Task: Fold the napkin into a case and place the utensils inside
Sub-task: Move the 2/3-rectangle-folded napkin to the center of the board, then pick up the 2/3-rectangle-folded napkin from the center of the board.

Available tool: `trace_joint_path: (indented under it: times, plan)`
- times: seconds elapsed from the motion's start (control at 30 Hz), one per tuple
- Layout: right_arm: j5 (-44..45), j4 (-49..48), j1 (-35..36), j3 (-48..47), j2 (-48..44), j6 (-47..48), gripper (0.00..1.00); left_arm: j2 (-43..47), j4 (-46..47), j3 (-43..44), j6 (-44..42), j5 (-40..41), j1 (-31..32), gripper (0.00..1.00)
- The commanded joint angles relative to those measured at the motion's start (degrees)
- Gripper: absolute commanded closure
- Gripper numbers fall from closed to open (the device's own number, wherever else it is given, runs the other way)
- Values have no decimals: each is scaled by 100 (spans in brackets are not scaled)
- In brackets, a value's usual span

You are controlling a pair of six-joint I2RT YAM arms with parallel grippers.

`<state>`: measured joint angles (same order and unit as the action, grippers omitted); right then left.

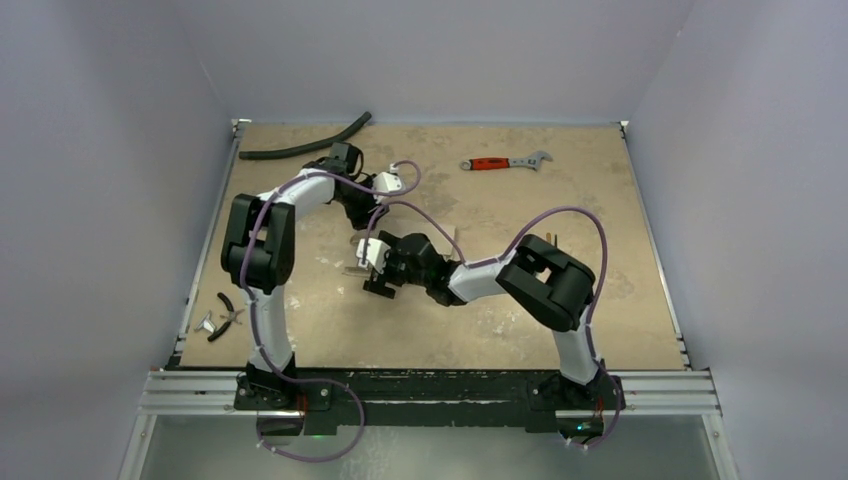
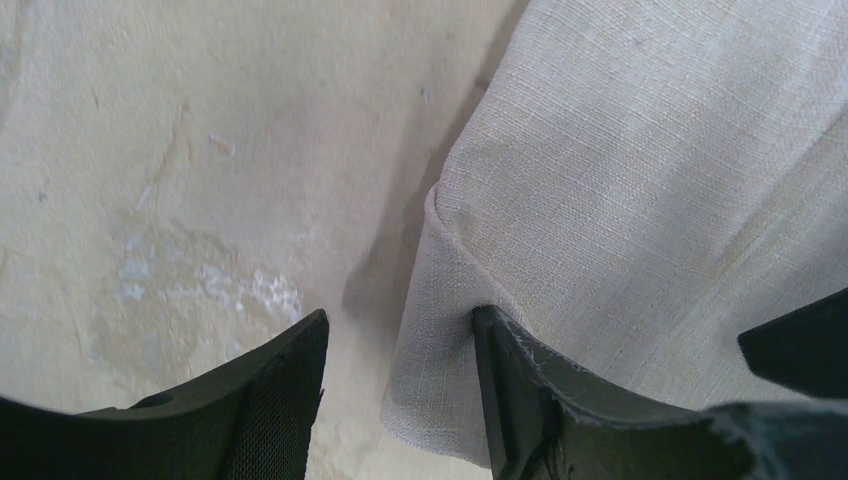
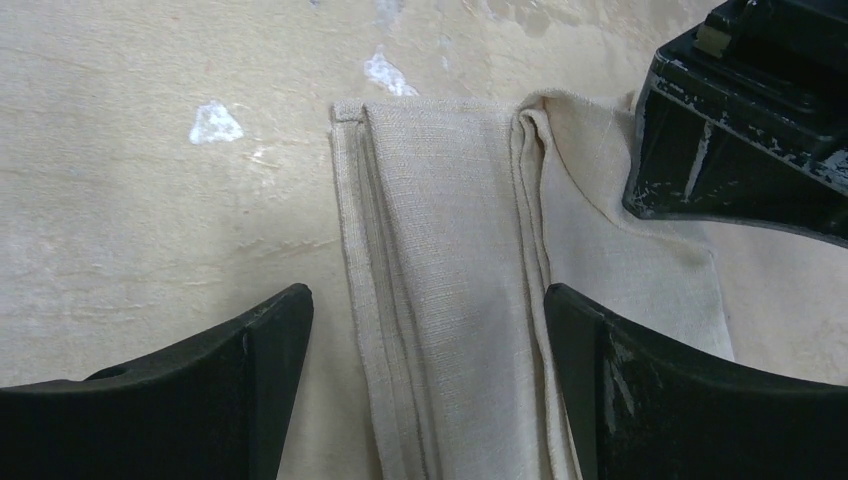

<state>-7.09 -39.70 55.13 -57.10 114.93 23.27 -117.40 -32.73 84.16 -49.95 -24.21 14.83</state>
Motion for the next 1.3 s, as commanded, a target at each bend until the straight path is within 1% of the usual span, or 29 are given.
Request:
trace_joint_path:
  times: [0.0,0.13,0.2,0.33,0.37,0.47,0.57,0.63,0.7,0.93,1.1,1.27]
  plan:
    - [-22,-31,206,-69,172,396,11,253,-337,-391,-470,309,-172,46]
    - [170,-228,247,-130,273,564,14,288,-319,-457,-490,310,-166,46]
    - [248,-358,247,-213,370,657,18,296,-377,-460,-518,291,-190,46]
    - [173,-473,245,-413,620,770,26,323,-484,-486,-559,171,-270,47]
    - [143,-531,250,-409,660,755,30,323,-544,-463,-570,143,-285,47]
    - [111,-612,269,-297,672,710,45,359,-659,-461,-678,157,-366,47]
    - [106,-975,279,-34,604,646,68,434,-663,-476,-751,145,-442,47]
    - [76,-1023,288,0,558,591,85,433,-670,-442,-759,153,-471,47]
    - [38,-1075,297,-22,456,417,100,439,-717,-415,-762,124,-474,47]
    - [-539,-996,240,-164,32,-324,100,611,-632,-741,-820,140,-472,47]
    - [-1141,-650,-127,-400,120,-1013,100,764,-628,-988,-829,26,-504,47]
    - [-1714,-25,-605,-853,362,-1735,100,814,-755,-1078,-848,-197,-650,48]
